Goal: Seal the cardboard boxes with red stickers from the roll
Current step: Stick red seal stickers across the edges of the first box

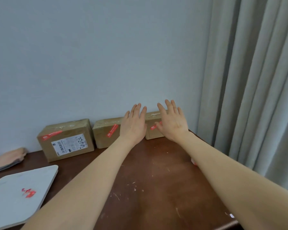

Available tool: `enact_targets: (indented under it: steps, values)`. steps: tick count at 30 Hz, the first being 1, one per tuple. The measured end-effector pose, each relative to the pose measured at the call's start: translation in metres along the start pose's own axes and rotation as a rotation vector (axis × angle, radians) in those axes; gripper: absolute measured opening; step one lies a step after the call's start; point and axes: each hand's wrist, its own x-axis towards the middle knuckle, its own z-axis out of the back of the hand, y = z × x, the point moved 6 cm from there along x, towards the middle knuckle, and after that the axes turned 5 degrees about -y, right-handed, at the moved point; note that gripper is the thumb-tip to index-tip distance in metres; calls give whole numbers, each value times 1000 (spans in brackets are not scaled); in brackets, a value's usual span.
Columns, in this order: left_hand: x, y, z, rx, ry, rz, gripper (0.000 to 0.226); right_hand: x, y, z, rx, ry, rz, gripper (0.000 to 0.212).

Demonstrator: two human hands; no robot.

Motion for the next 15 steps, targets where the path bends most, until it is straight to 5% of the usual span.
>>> enact_targets:
  steps: [15]
  values:
    - [-18,-37,27,-37,1,23,60,-26,-15,15,171,51,-137,67]
